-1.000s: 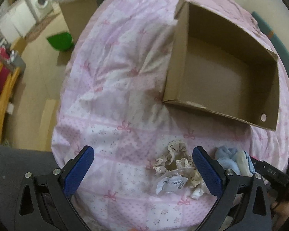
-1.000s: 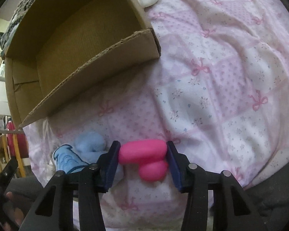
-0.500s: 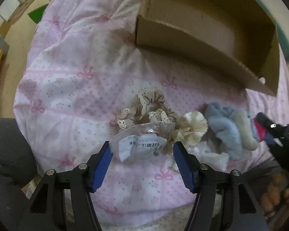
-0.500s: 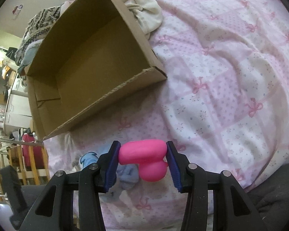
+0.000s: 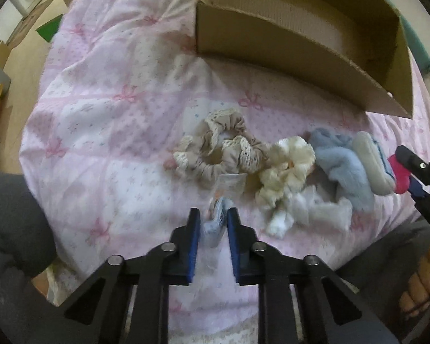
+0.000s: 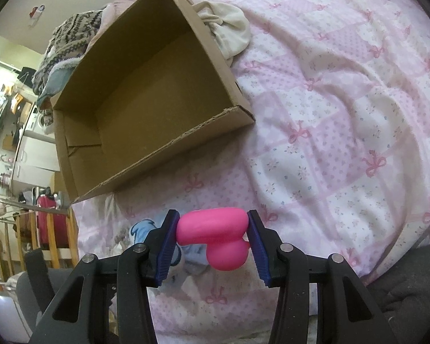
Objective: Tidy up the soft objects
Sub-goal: 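Carry the bag and pink toy into the box and open both tools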
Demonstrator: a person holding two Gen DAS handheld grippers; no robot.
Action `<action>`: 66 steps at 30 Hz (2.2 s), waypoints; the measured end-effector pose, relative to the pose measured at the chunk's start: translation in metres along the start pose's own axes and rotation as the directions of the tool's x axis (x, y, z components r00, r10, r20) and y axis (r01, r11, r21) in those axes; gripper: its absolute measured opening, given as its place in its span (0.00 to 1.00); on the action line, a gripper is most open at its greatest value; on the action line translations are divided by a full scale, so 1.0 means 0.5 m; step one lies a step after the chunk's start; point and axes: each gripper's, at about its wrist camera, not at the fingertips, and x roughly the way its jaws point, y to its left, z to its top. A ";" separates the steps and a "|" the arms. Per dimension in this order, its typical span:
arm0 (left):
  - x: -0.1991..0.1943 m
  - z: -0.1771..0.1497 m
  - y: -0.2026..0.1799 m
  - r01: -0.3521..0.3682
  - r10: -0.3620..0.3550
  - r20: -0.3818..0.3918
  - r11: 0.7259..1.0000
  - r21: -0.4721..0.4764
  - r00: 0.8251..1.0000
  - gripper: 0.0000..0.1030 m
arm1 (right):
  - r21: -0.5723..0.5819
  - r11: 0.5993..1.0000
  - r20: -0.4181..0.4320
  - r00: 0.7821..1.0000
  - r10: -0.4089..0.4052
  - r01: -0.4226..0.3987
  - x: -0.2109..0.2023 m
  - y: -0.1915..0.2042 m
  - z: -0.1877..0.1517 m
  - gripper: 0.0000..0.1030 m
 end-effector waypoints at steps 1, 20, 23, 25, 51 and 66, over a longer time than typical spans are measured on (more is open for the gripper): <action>-0.013 -0.006 0.007 0.007 -0.007 0.009 1.000 -0.009 1.000 0.12 | -0.005 1.000 0.001 1.000 0.000 0.000 -0.004 0.000 -0.001 0.49; -0.189 0.088 0.000 -0.049 0.039 0.257 0.998 0.034 0.966 0.12 | -0.185 0.981 0.099 0.992 0.075 -0.056 -0.114 0.079 -0.023 0.49; -0.199 0.119 -0.013 -0.048 0.032 0.283 0.998 0.047 0.959 0.12 | -0.205 0.977 0.114 0.990 0.087 -0.062 -0.132 0.094 -0.011 0.49; -0.209 0.146 -0.022 -0.045 0.025 0.301 0.997 0.058 0.953 0.12 | -0.215 0.975 0.126 0.988 0.093 -0.064 -0.140 0.104 0.001 0.49; -0.098 0.319 -0.130 -0.110 0.017 0.425 0.975 0.196 0.905 0.12 | -0.351 0.935 0.210 0.978 0.018 0.058 -0.016 0.159 0.138 0.49; -0.053 0.325 -0.129 -0.074 -0.001 0.365 0.979 0.190 0.931 0.12 | -0.355 0.931 0.126 0.991 -0.041 0.084 0.055 0.152 0.145 0.49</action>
